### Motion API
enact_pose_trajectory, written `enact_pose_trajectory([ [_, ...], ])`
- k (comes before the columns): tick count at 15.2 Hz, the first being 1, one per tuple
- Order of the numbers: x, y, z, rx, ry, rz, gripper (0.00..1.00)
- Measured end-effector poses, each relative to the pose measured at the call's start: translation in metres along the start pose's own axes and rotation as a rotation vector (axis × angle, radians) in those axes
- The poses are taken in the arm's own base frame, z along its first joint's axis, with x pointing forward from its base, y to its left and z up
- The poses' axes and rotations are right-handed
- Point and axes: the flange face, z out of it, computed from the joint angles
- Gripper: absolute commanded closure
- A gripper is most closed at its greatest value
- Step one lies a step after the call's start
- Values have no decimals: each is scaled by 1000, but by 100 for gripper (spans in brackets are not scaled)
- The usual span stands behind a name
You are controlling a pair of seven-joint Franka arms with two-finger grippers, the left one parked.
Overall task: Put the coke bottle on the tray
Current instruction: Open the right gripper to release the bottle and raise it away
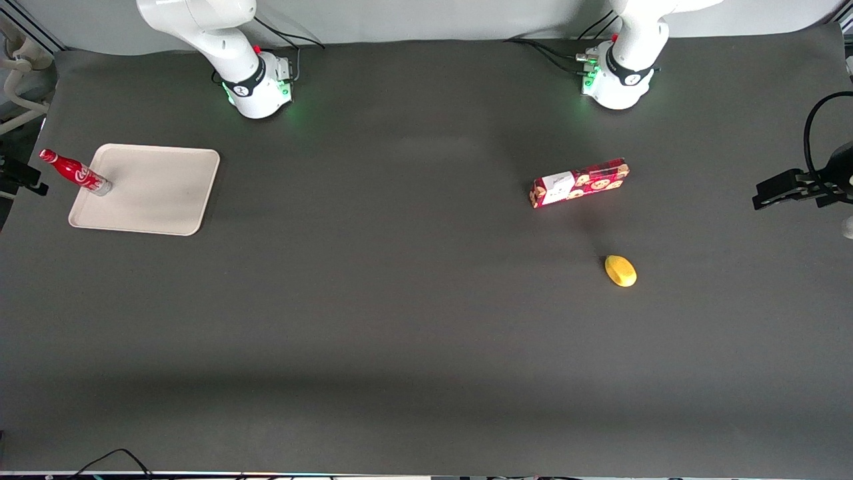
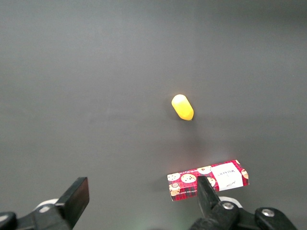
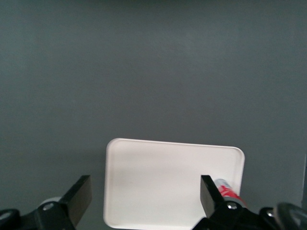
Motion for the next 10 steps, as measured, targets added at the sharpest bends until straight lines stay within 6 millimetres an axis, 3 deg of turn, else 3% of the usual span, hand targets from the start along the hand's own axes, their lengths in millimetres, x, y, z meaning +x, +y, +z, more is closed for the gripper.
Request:
enact_pose_trajectory([
  [2,24,-68,-36,-2,3,14,0],
  [5,43,-157,-88,53,1,66,0],
  [7,47,-190,-111,68,14,54,0],
  [10,46,-211,-126,71,36,51,0],
])
